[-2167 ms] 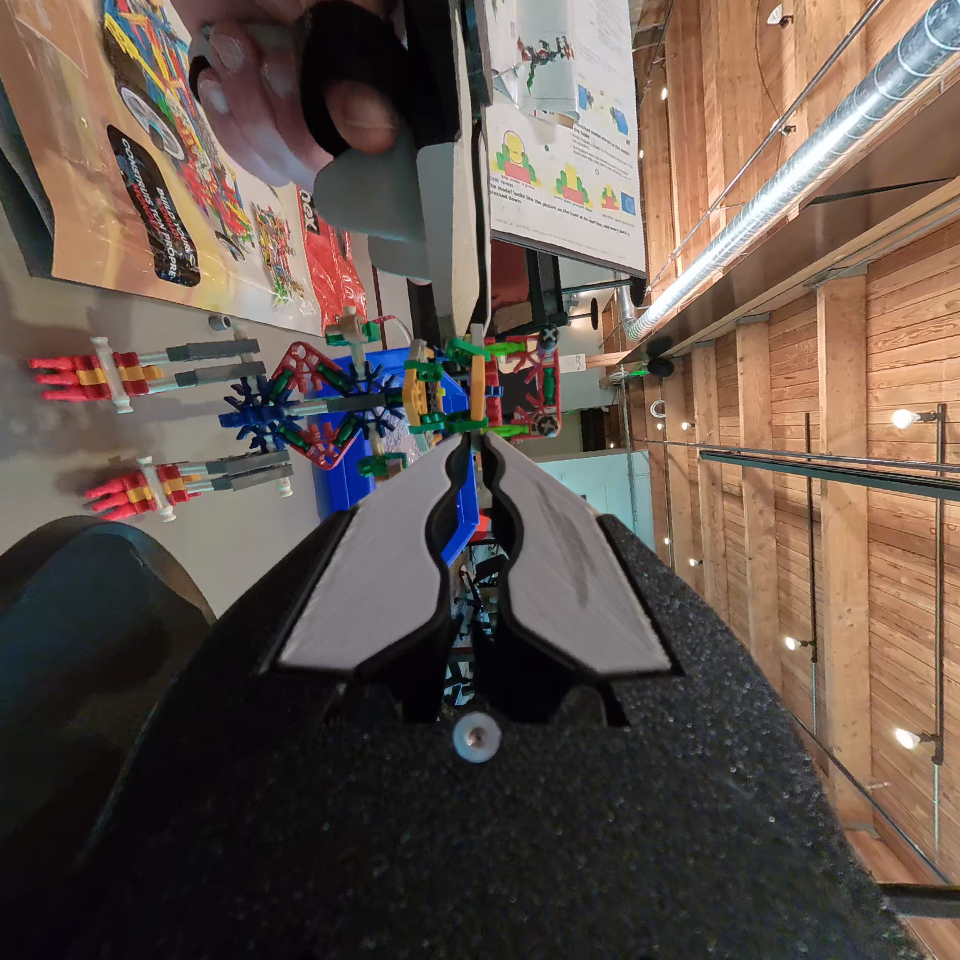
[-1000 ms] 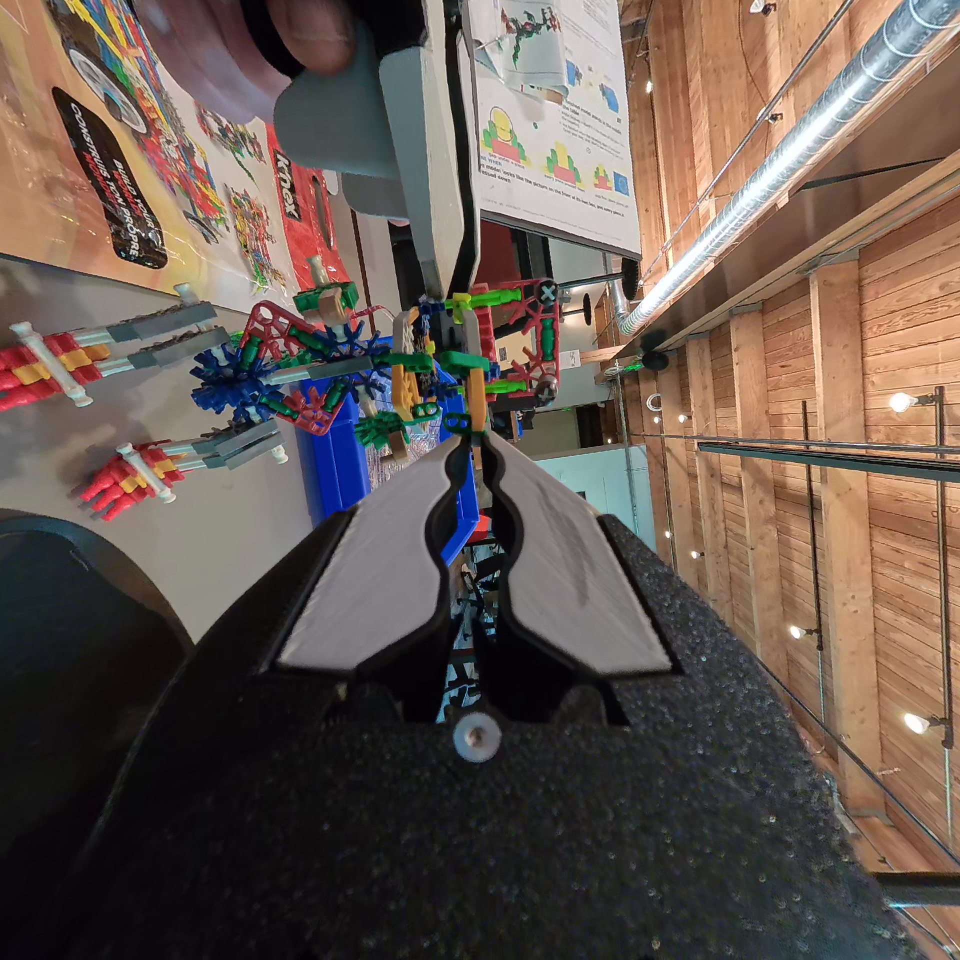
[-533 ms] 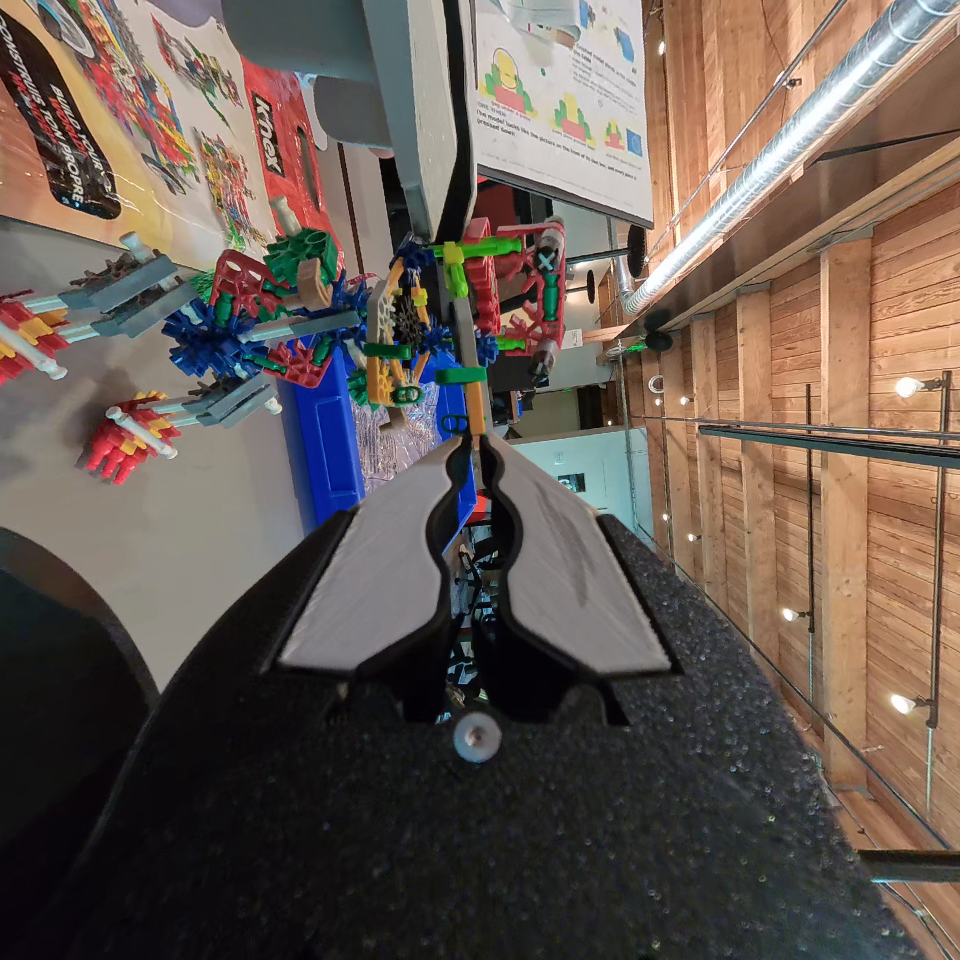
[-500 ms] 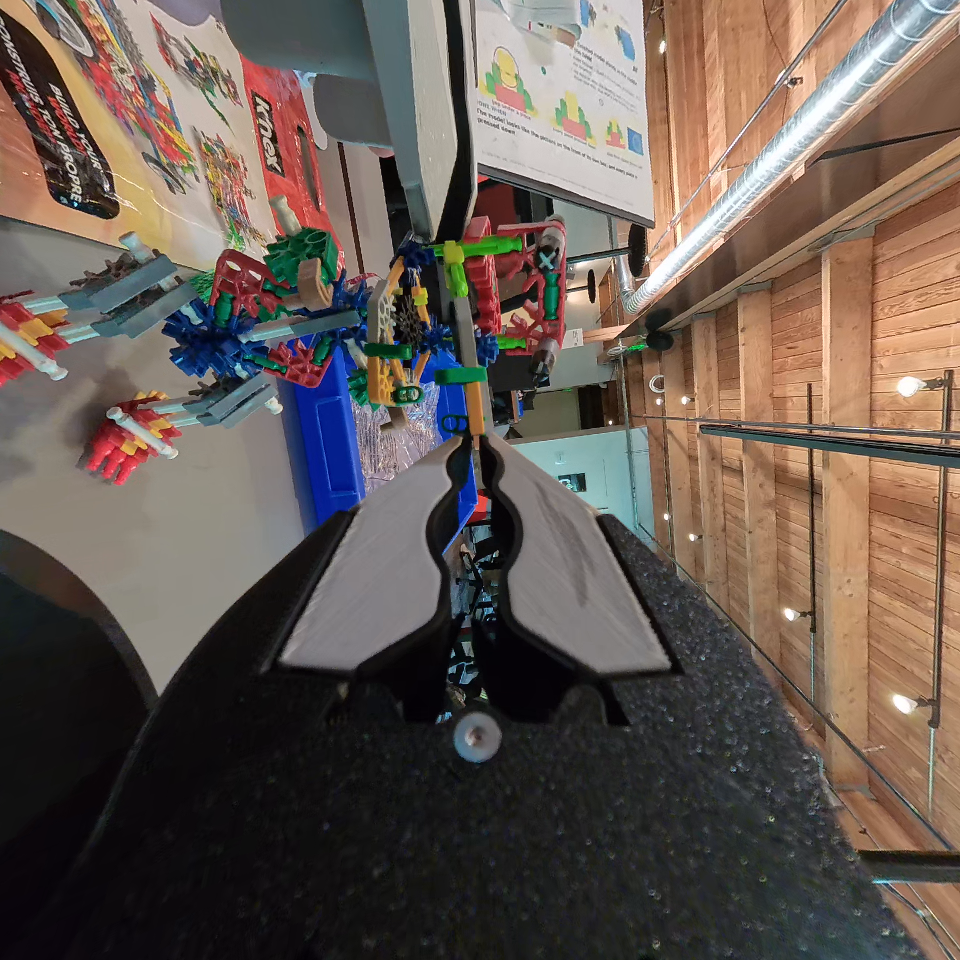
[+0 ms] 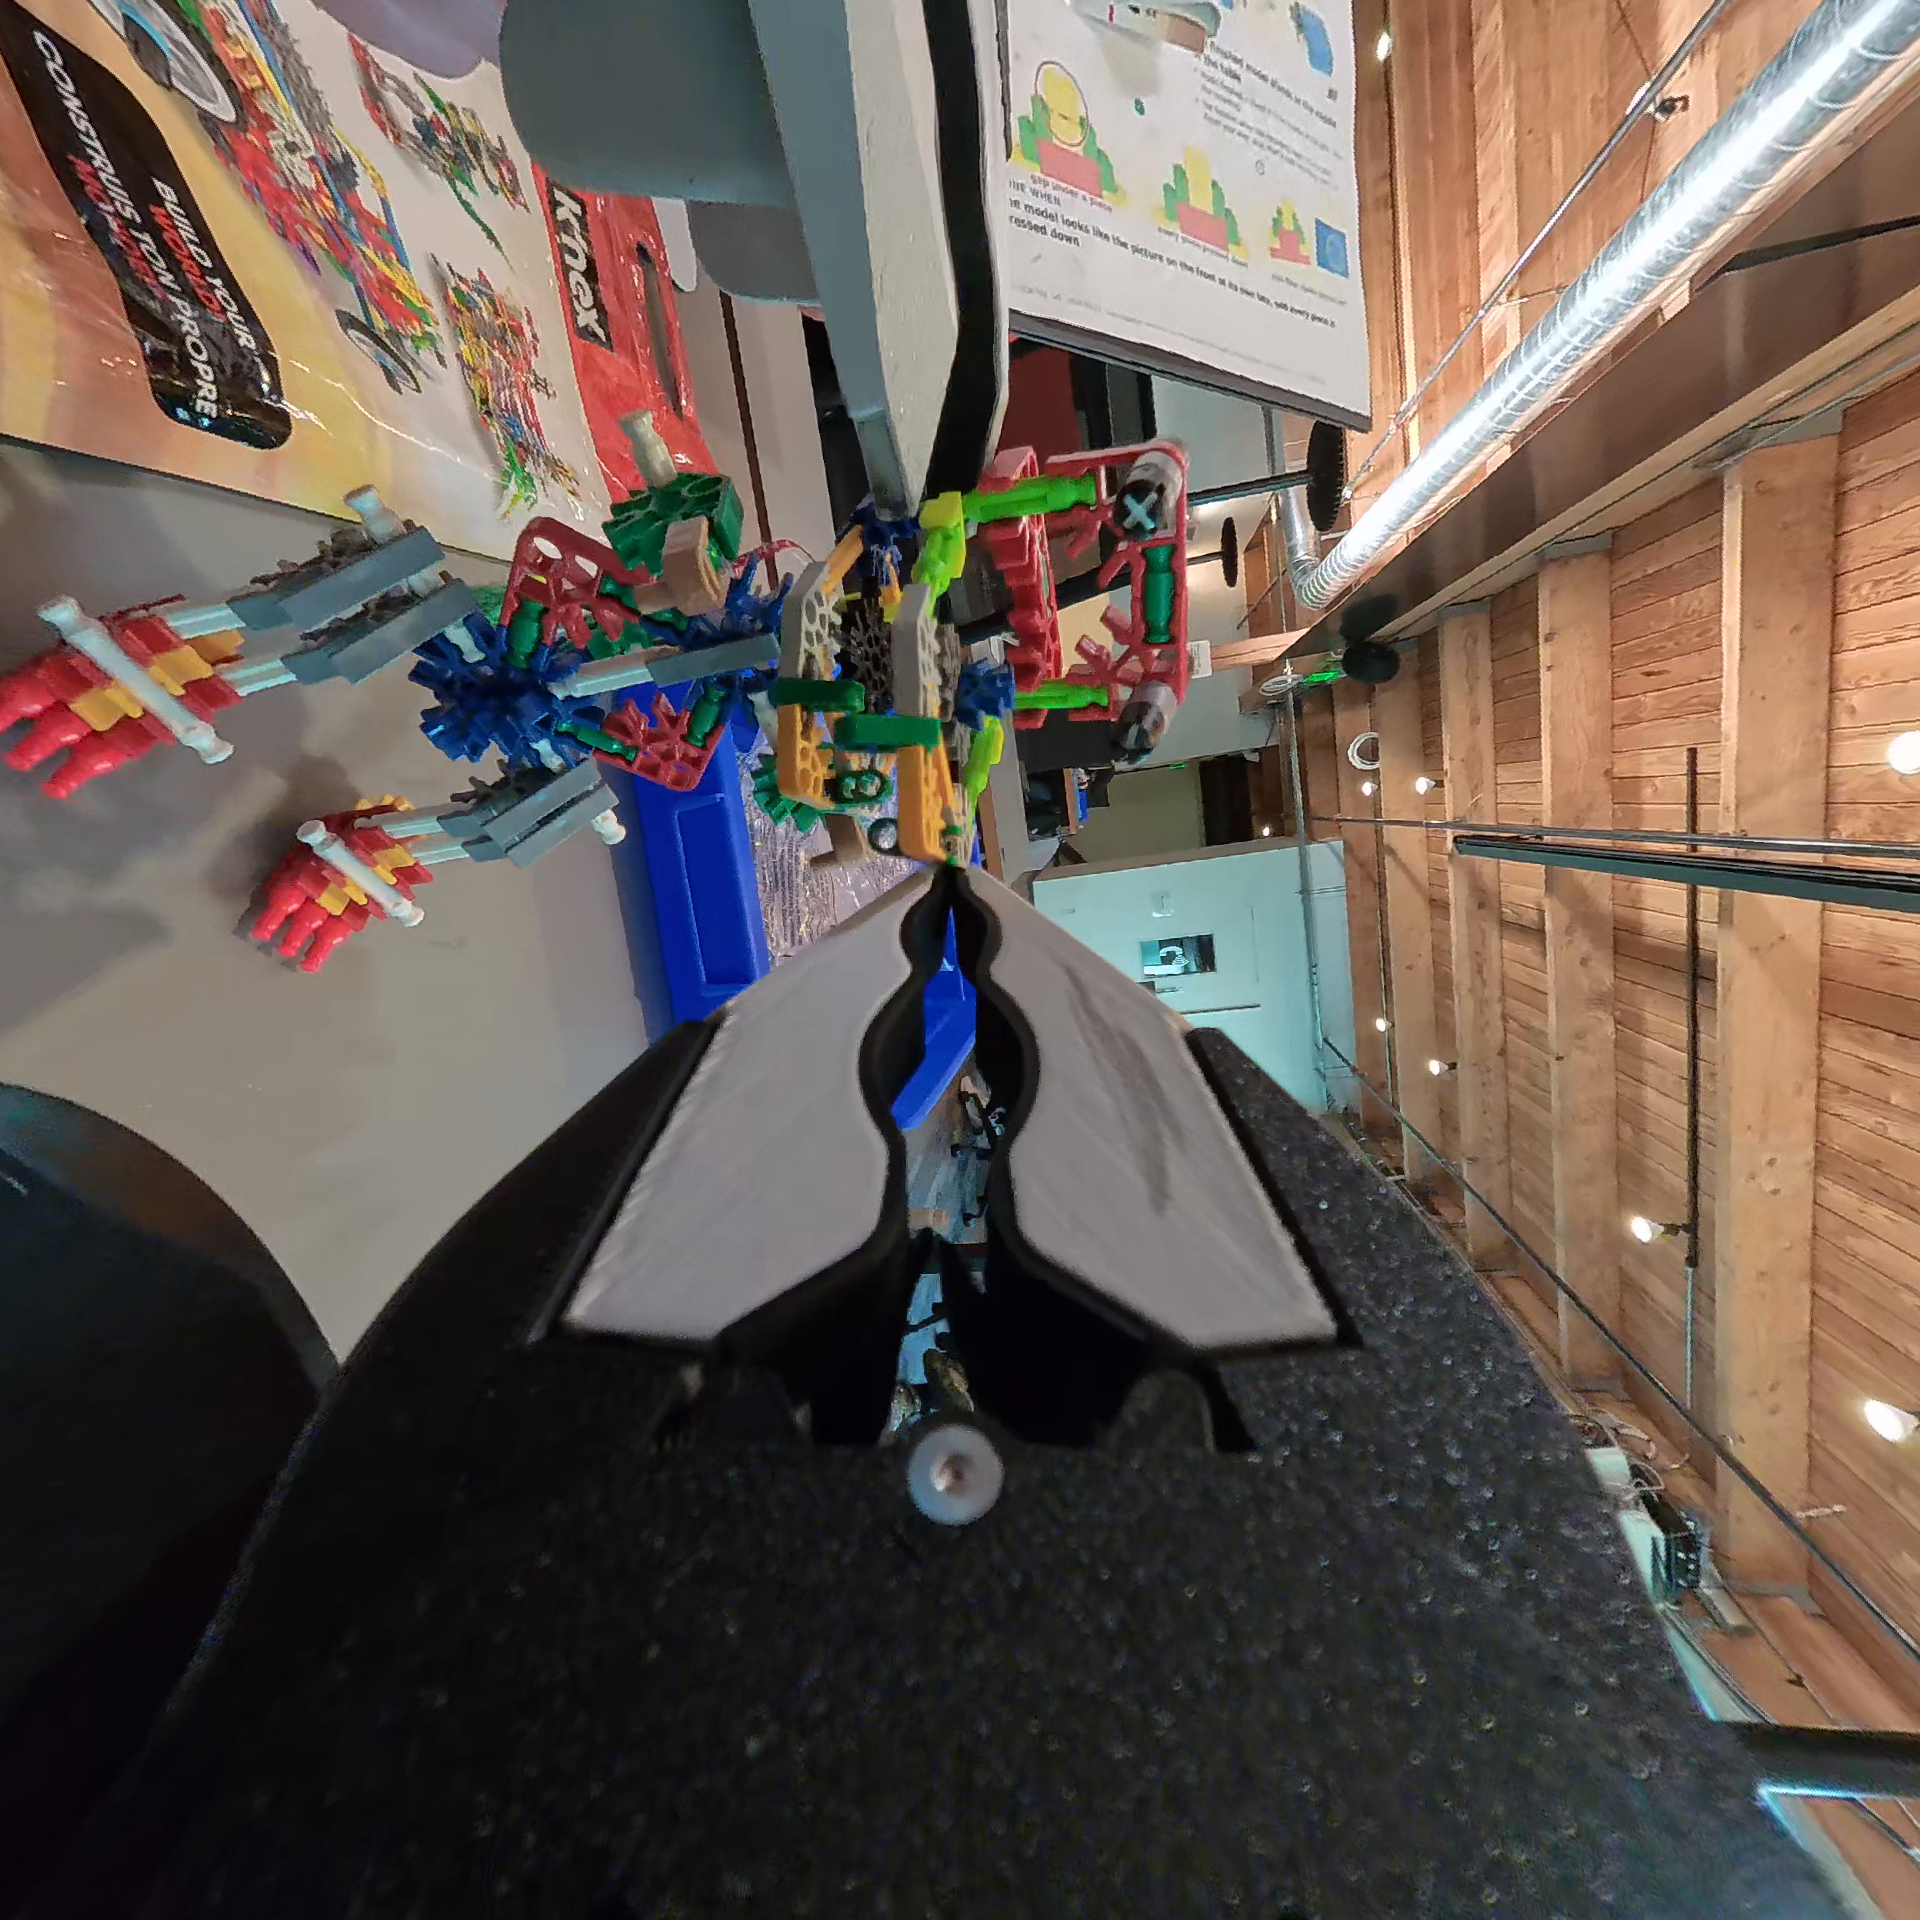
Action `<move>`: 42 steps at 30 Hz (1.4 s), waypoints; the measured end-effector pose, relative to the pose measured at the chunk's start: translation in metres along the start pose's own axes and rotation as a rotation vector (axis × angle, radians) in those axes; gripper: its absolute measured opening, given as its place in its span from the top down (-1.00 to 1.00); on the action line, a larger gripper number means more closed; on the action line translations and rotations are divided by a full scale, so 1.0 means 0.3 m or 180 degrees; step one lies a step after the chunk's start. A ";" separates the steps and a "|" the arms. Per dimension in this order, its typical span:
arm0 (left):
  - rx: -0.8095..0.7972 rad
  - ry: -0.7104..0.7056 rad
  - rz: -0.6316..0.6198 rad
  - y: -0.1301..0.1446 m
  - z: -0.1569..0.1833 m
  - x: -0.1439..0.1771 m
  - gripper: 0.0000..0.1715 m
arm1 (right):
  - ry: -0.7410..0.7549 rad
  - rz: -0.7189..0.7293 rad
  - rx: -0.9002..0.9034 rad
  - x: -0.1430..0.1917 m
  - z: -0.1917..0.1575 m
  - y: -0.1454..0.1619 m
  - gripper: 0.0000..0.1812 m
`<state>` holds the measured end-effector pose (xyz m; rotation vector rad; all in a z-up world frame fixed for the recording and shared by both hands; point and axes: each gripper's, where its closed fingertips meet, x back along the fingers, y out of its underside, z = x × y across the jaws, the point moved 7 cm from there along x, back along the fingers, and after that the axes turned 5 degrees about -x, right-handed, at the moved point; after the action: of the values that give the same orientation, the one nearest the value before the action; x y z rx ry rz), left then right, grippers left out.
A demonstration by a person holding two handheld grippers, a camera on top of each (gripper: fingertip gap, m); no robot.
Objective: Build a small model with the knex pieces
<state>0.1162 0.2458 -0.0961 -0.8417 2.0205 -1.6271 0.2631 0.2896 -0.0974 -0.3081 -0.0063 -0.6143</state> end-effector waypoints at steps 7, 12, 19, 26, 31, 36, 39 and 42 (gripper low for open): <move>0.0014 -0.0094 -0.0022 0.006 -0.017 0.001 0.68 | -0.0140 -0.0116 -0.0070 -0.004 -0.016 -0.018 1.00; -0.0001 -0.0149 -0.0039 0.011 -0.025 0.001 0.64 | -0.0196 -0.0210 -0.0146 -0.011 -0.027 -0.020 1.00; -0.0048 -0.0167 -0.0038 0.011 -0.023 0.002 0.62 | -0.0238 -0.0328 -0.0280 0.004 -0.035 -0.032 1.00; 0.0004 -0.0175 -0.0017 0.014 -0.032 0.006 0.62 | -0.0295 -0.0390 -0.0421 0.015 -0.041 -0.050 1.00; 0.0001 -0.0200 -0.0029 0.020 -0.037 0.006 0.62 | -0.0475 -0.0315 -0.1058 0.015 -0.028 -0.044 0.99; 0.0005 -0.0211 -0.0033 0.023 -0.038 0.004 0.62 | -0.0749 -0.0375 -0.1533 0.007 -0.034 -0.031 0.92; 0.0011 -0.0274 -0.0078 0.027 -0.047 0.003 0.61 | -0.0966 -0.0423 -0.1849 0.002 -0.044 -0.025 0.91; 0.0027 -0.0235 -0.0044 0.027 -0.045 0.004 0.62 | -0.1255 -0.0407 -0.2272 0.000 -0.051 -0.014 0.85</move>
<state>0.1051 0.2559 -0.1009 -0.9012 1.9602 -1.5873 0.2595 0.2820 -0.1109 -1.1243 -0.1899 -0.6598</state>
